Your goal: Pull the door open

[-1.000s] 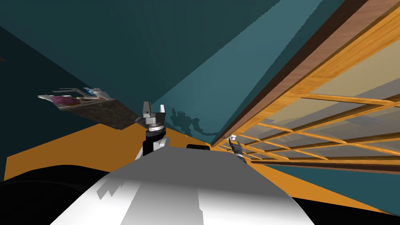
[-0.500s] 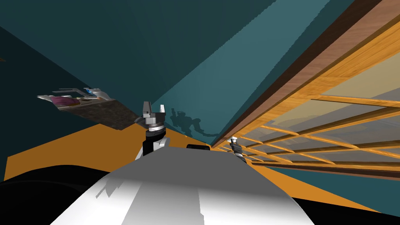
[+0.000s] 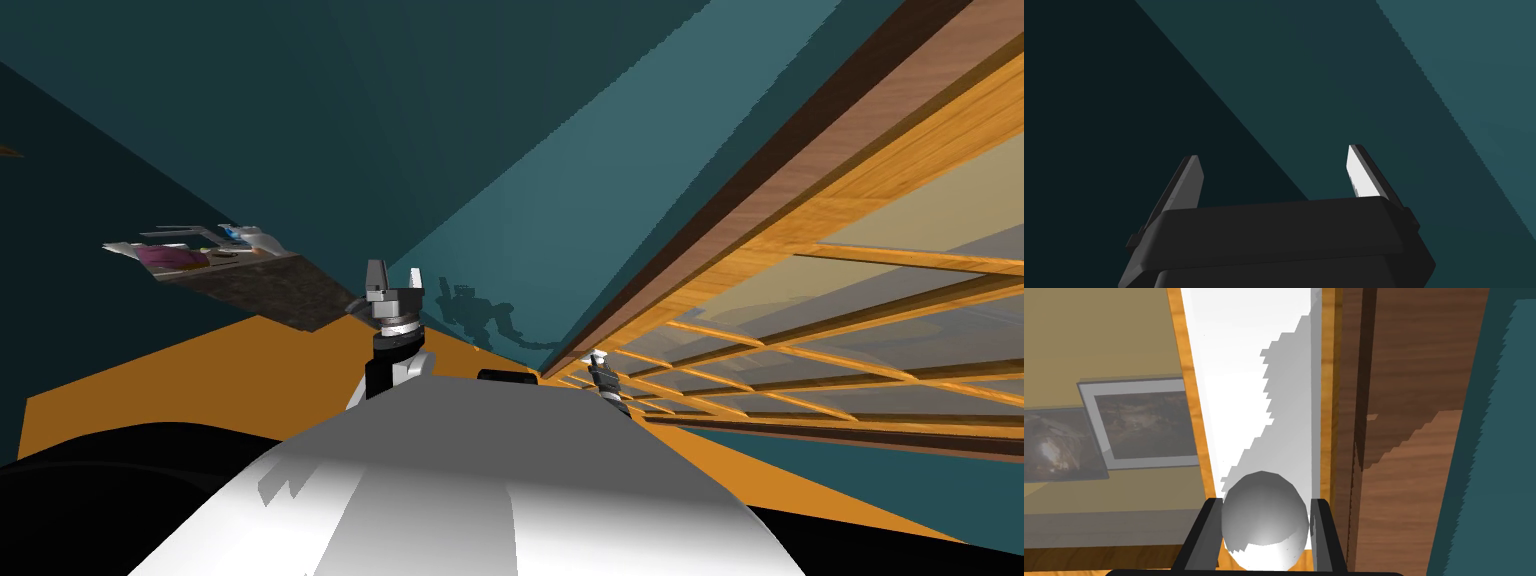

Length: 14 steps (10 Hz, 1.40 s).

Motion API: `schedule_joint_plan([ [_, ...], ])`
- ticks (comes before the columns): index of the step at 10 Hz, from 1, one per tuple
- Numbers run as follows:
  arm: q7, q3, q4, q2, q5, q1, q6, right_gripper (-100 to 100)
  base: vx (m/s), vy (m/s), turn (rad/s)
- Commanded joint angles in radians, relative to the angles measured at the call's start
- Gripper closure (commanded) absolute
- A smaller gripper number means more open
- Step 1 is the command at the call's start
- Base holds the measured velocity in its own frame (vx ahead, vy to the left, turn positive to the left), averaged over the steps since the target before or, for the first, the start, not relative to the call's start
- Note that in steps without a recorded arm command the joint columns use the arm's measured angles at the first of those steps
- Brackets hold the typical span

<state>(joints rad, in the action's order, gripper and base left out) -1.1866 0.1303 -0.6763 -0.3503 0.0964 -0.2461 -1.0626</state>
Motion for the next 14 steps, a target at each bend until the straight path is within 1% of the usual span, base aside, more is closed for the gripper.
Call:
schedule_joint_plan([
  [1, 0.042, -0.003, 0.0, 0.002, 0.006, 0.004, 0.002, 100, -0.035, -0.018, 0.037],
  [5, 0.129, -0.008, 0.002, 0.003, 0.019, 0.011, 0.007, 100, -0.032, -0.013, 0.029],
  [9, 0.24, -0.015, 0.005, 0.006, 0.037, 0.022, 0.013, 100, -0.039, -0.016, 0.038],
  [10, 0.246, -0.015, 0.005, 0.006, 0.037, 0.022, 0.013, 100, -0.034, -0.01, 0.02],
  [13, 0.333, -0.022, 0.007, 0.008, 0.053, 0.032, 0.019, 100, -0.038, -0.014, 0.039],
  [14, 0.345, -0.022, 0.007, 0.008, 0.053, 0.032, 0.019, 100, -0.039, -0.014, 0.024],
])
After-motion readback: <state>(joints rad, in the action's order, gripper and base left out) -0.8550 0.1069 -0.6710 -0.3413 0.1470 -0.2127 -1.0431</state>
